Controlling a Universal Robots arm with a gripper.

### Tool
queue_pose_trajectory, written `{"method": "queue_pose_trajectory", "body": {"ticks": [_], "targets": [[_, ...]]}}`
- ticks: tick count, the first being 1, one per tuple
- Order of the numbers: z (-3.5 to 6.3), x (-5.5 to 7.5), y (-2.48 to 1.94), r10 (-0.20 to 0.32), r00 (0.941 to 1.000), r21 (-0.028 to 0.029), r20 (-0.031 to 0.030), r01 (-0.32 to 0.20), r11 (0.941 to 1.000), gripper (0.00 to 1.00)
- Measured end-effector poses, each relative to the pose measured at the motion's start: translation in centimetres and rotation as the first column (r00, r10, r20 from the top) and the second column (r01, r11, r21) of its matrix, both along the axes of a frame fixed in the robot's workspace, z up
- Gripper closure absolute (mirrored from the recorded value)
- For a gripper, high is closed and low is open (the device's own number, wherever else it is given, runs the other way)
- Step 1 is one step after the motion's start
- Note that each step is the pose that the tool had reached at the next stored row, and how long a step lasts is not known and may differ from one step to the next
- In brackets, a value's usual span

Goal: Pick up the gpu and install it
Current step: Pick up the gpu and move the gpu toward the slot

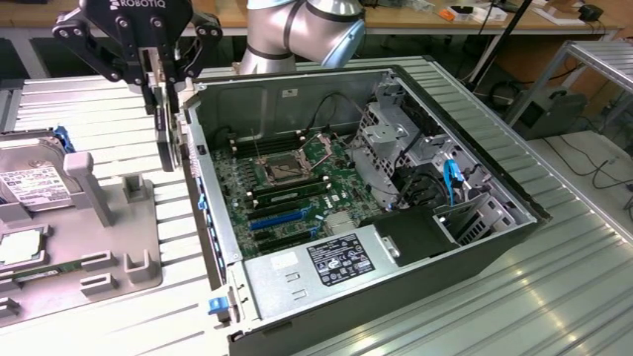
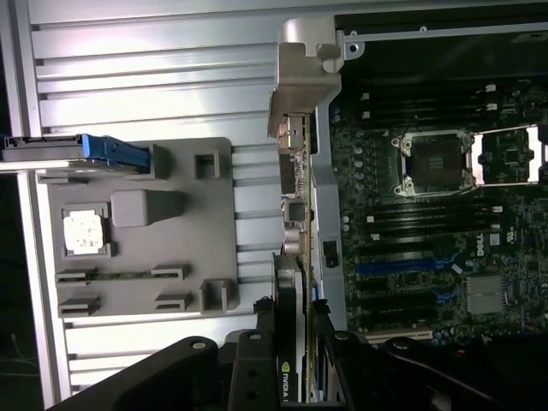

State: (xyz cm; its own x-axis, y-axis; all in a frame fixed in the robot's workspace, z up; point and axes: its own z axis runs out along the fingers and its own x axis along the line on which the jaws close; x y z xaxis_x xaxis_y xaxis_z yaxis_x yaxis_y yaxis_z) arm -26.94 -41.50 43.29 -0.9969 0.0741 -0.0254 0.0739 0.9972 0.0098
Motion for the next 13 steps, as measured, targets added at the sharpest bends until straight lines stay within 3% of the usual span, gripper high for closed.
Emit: {"method": "queue_pose_trajectory", "body": {"ticks": [13], "targets": [[-0.02, 1.7, 0.0, 0.0, 1.0, 0.0, -0.0001, 0.0, 1.0, 0.73]]}}
